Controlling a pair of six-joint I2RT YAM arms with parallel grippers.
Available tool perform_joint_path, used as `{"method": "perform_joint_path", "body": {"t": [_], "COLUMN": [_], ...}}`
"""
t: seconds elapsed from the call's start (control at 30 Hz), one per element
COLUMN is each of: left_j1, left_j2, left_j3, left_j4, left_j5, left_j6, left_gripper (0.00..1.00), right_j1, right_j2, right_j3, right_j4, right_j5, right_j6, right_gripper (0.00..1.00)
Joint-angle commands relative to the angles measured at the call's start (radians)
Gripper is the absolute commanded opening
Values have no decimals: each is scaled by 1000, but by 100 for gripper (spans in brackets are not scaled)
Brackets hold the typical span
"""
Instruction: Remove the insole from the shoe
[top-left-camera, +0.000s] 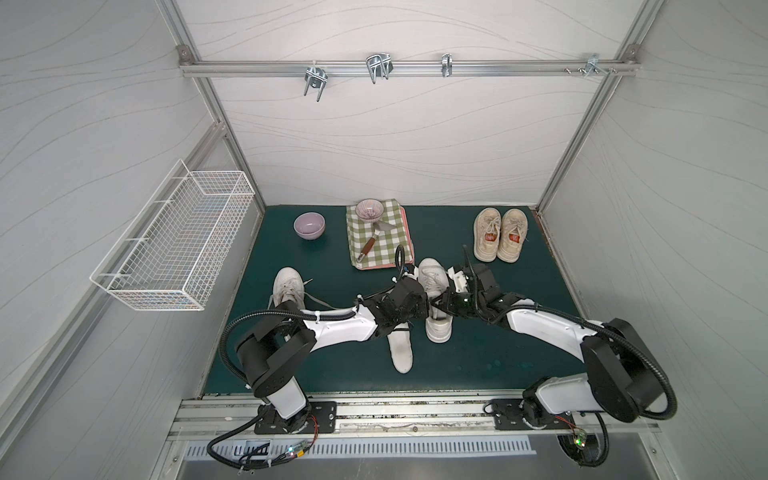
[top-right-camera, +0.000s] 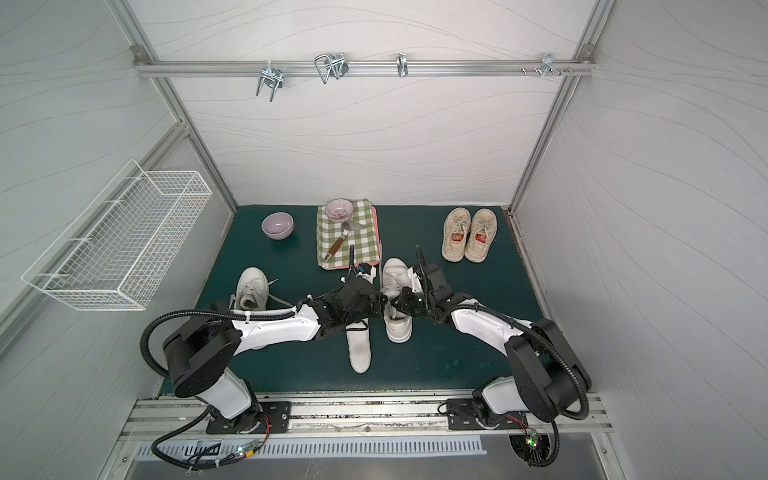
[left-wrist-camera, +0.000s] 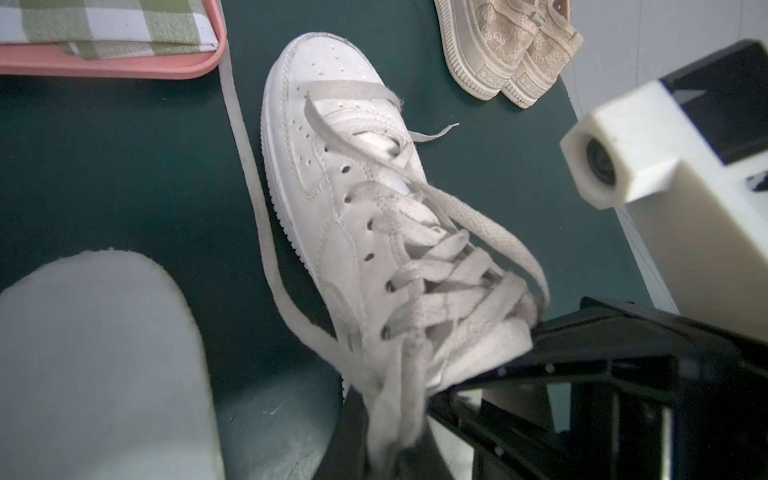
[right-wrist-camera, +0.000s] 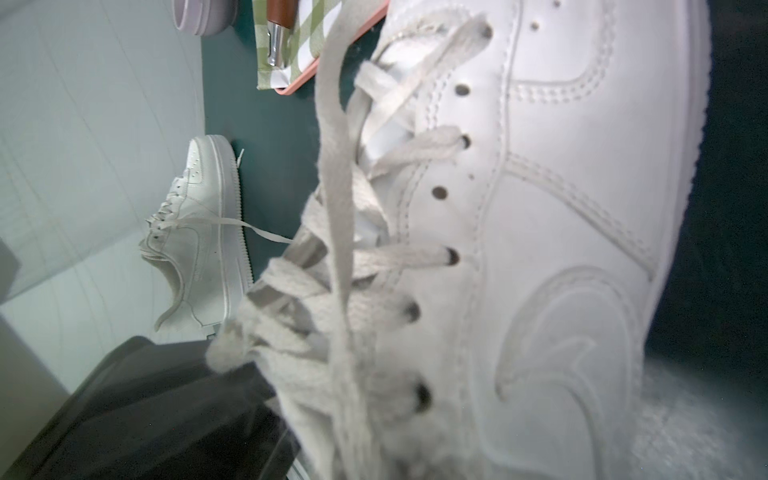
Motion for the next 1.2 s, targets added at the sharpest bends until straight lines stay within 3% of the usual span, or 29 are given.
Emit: {"method": "perform_joint_path", "body": {"t": [0.0, 0.2, 0.27, 0.37, 0.5, 0.6, 1.03, 1.1, 1.17], "left_j1": [61, 61, 60, 49, -24, -52, -102, -104, -105], "left_j2": [-11, -13, -19, -29, -43, -48, -114, -106, -89], "left_j3": [-21, -29, -48, -61, -53, -72, -182, -176, -148], "left_j4": [-127, -88, -23, 37, 32, 42, 150, 148, 96], "left_j5": [-149, -94, -32, 46, 4, -33, -94, -96, -116], "left_j6": [5, 28, 43, 26, 22, 1, -10, -9, -12], "left_gripper": [0, 6, 0, 0, 0, 0, 0, 0, 0], "right_j1": [-37, -37, -29, -3, 51, 47, 48, 34, -2], "right_j2": [-66, -84, -85, -83, -79, -83, -19, -21, -22], "right_j3": [-24, -6, 14, 45, 81, 63, 59, 48, 19], "right_j4": [115, 63, -31, -144, -252, -253, -242, -203, -108], "right_j5": [-65, -25, 63, 216, 426, 474, 510, 437, 272], "right_j6": [45, 17, -29, -114, -193, -183, -195, -191, -173], "right_gripper": [0, 0, 0, 0, 0, 0, 0, 0, 0]}}
